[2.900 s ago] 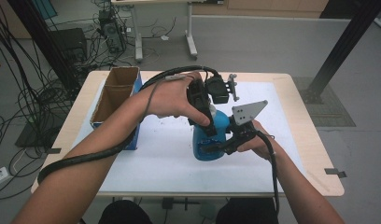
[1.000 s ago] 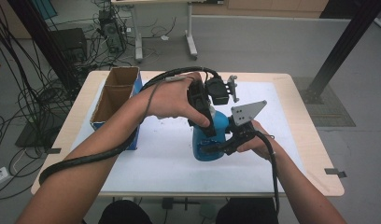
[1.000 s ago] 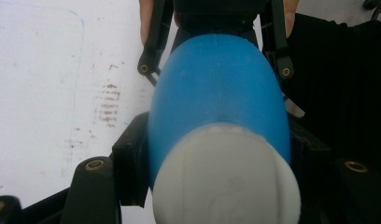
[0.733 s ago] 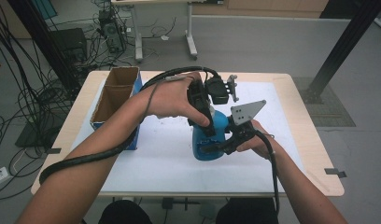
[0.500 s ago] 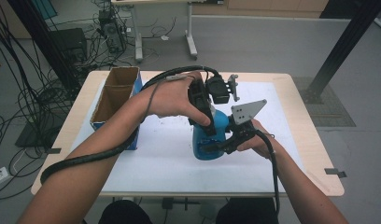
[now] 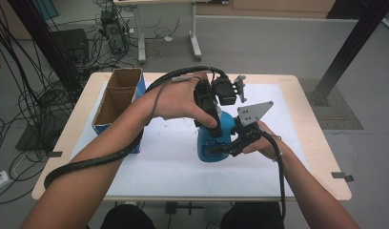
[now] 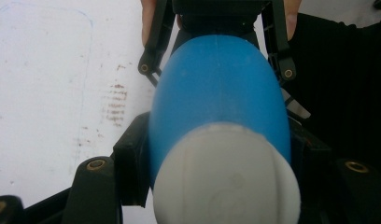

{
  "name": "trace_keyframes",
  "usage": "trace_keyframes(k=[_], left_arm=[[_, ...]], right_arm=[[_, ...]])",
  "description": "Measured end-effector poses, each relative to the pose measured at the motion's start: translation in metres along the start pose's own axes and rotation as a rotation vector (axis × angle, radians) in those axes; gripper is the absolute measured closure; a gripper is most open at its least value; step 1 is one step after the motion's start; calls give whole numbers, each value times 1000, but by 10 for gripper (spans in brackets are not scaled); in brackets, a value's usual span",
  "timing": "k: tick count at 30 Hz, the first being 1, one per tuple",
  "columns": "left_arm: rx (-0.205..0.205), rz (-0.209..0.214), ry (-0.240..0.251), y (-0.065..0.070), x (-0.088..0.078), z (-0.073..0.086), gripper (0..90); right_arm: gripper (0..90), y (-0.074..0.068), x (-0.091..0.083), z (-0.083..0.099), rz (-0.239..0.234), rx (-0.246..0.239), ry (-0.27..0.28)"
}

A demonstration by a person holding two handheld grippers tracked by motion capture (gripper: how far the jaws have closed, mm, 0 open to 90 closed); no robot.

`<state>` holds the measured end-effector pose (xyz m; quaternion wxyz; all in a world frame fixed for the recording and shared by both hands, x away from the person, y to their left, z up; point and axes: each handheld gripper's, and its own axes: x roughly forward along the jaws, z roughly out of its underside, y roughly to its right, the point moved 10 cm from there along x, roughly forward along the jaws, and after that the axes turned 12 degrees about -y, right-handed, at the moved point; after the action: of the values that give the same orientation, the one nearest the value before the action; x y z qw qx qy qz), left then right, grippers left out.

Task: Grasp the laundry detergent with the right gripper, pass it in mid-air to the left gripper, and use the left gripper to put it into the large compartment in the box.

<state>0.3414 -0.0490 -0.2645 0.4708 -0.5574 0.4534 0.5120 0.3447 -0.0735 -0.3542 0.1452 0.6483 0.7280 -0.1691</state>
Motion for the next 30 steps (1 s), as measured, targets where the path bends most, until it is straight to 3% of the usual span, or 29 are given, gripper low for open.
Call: trace_keyframes(k=[12, 16, 30], left_arm=[[-5, 1, 4, -1, -1, -1, 380], [-16, 0, 8, -1, 0, -1, 380], [-31, 9, 24, -1, -4, -3, 379]], right_arm=[[150, 0, -4, 4, -22, 45, -20], [59, -1, -1, 4, -16, 38, -34], [28, 1, 0, 6, -3, 27, -113]])
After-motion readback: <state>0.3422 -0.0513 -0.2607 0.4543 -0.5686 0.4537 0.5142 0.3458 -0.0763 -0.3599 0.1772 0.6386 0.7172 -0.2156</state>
